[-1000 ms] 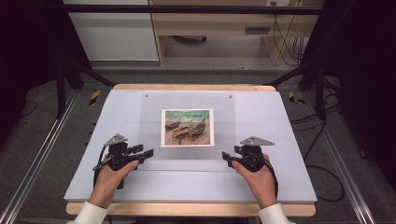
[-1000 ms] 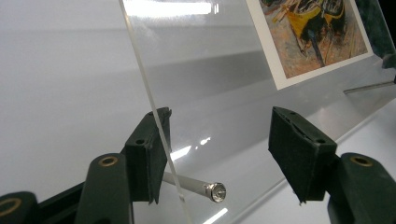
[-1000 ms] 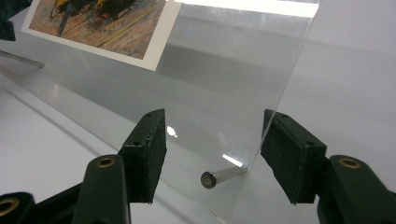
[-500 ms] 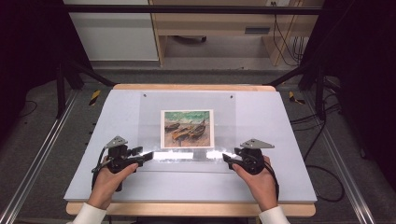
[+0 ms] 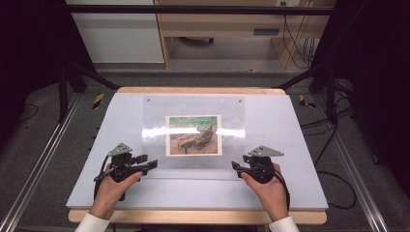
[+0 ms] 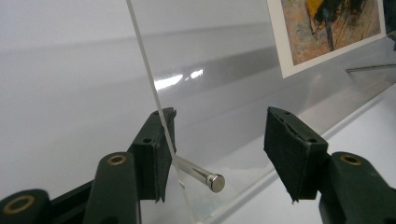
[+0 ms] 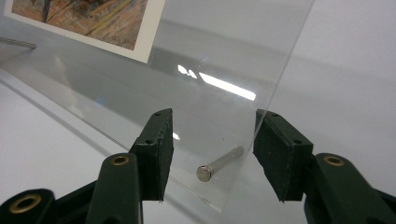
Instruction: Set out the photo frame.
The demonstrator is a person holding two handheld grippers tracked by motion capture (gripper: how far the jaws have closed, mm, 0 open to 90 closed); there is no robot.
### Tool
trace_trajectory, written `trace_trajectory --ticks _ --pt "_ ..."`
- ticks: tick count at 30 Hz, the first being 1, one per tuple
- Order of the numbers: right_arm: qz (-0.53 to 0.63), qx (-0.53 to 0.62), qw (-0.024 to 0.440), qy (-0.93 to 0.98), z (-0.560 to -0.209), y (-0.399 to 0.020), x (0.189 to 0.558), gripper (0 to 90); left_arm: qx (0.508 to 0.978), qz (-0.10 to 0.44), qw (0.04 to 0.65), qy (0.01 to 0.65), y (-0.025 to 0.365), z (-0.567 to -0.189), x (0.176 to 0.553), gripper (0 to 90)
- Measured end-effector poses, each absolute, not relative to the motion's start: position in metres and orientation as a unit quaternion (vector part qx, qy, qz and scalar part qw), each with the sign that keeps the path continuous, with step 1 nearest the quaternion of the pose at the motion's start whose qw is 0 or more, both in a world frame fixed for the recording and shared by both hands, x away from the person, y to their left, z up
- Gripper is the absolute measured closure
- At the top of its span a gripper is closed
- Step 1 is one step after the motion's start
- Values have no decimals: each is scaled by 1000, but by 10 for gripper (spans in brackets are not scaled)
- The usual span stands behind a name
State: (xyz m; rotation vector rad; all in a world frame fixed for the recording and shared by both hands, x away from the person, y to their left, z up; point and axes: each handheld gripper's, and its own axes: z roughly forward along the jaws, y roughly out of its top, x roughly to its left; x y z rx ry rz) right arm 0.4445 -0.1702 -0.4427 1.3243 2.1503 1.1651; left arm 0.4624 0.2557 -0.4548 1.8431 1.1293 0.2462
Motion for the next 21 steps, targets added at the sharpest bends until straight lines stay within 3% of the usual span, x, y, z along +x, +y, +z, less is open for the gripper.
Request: trace_trajectory --ticks 21 --pt "407 467 180 764 -443 -173 439 544 755 103 458 459 256 -455 457 457"
